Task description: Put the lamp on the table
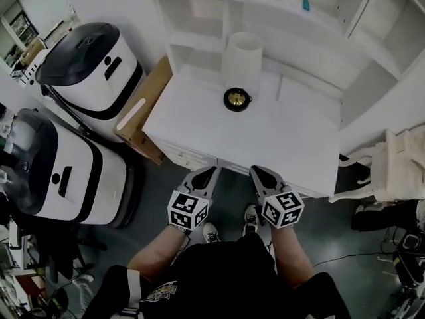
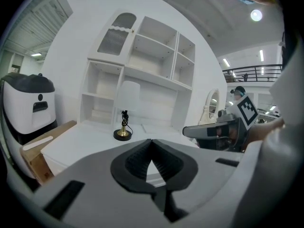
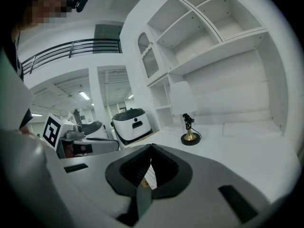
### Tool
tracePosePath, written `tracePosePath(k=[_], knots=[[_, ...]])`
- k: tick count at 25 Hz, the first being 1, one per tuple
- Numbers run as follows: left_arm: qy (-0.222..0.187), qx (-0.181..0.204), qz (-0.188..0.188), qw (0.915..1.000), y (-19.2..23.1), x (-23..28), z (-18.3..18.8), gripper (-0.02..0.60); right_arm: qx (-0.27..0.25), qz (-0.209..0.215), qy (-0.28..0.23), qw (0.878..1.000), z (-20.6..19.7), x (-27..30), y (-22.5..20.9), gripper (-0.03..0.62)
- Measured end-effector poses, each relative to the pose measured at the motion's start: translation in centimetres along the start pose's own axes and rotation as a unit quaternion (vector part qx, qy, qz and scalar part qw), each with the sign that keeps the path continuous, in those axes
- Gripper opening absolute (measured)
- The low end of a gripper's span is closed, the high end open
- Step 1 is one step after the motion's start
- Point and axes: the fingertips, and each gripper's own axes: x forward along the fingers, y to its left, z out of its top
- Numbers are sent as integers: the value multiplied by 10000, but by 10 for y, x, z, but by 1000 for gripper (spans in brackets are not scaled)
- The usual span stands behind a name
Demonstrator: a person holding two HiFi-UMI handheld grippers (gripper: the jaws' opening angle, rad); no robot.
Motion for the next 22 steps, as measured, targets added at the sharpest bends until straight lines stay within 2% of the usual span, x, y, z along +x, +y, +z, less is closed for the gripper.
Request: tracePosePath(k=[22], knots=[[0,-65,-119,9999,-20,-8,-8,6,-29,-53,8,10000,-7,-20,5,25]])
